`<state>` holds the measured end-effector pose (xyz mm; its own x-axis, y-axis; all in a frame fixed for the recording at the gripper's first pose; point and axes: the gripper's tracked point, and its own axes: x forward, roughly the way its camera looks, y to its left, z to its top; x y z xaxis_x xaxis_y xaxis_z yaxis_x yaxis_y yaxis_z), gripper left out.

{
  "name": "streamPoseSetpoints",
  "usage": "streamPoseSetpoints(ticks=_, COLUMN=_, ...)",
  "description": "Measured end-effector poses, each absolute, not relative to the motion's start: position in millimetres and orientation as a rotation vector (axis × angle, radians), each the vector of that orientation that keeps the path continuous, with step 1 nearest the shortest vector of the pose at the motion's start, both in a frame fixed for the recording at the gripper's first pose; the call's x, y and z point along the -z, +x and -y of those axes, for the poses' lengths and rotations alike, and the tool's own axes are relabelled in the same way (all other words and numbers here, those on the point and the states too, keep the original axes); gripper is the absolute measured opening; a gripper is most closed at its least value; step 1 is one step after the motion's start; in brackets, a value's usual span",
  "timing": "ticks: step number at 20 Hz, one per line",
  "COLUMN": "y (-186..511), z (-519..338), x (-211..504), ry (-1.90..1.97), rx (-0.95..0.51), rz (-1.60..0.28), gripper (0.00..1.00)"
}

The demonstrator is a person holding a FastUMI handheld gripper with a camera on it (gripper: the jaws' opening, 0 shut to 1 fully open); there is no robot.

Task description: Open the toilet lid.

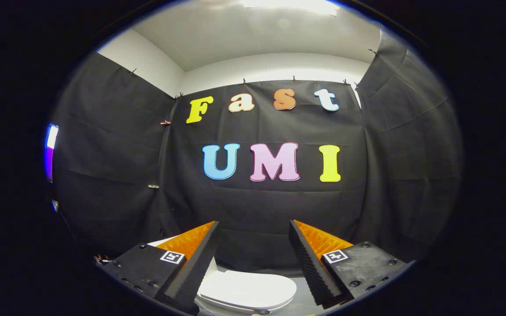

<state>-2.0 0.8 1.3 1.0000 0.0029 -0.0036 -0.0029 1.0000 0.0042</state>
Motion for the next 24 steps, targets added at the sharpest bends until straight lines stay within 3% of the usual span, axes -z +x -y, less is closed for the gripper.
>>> streamPoseSetpoints(ticks=11, y=10, z=23, x=37, ry=0.069, rx=0.062, rz=-0.082, gripper=0.98)
streamPoseSetpoints(ticks=24, y=24, z=102, x=147, ry=0.216, rx=0.266, rz=-0.259, gripper=0.99)
